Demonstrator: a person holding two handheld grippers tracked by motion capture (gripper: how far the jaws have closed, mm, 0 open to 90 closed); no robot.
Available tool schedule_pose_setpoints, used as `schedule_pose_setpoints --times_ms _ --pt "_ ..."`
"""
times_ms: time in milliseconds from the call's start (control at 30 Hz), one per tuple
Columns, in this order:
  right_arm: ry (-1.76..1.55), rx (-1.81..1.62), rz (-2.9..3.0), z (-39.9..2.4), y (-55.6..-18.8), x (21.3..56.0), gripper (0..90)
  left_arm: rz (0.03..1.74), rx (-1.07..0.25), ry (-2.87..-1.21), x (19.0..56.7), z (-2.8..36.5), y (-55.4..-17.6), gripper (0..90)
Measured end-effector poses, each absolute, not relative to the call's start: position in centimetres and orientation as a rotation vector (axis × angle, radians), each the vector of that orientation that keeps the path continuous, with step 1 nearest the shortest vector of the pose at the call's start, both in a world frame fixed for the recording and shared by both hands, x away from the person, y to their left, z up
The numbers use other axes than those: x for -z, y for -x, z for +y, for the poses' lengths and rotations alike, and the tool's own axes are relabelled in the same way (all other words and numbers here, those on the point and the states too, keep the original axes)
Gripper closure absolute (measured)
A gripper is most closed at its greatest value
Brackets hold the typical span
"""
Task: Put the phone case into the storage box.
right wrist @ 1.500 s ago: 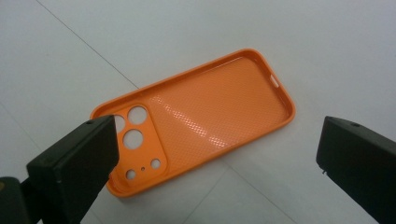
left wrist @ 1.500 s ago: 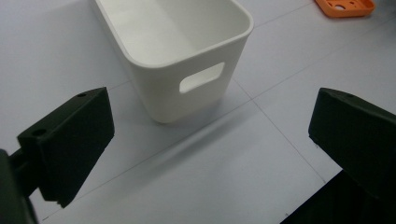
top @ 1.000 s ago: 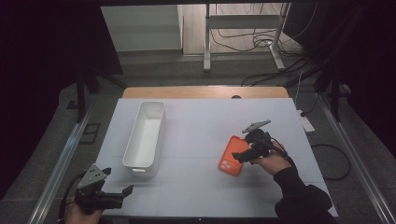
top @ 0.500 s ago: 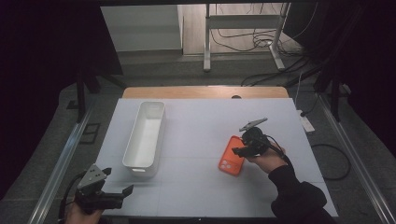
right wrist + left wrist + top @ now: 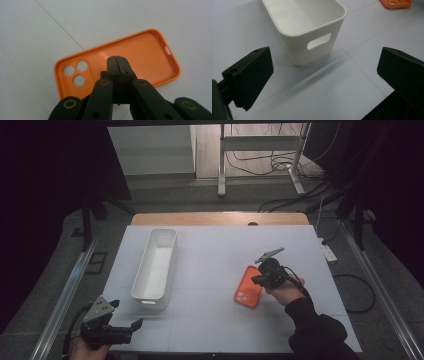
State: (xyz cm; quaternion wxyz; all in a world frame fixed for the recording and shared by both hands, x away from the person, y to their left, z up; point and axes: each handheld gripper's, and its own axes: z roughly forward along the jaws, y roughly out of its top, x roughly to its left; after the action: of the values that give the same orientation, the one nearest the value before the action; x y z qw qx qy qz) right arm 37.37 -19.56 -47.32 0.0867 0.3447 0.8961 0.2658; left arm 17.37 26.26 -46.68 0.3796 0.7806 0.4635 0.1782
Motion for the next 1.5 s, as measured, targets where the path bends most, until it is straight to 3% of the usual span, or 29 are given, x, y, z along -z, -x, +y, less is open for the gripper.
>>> schedule_pose_setpoints --times_ms 667,1500 --pt "-1.016 -0.682 2.748 -19.3 -36.6 49.9 89.1 1.178 -0.453 -1.996 46.7 26.3 -17.4 1.2" --pt "-1.101 -0.640 2.712 -22.8 -37.1 49.5 89.1 1.180 -0.452 -2.000 46.7 26.2 -17.4 1.4"
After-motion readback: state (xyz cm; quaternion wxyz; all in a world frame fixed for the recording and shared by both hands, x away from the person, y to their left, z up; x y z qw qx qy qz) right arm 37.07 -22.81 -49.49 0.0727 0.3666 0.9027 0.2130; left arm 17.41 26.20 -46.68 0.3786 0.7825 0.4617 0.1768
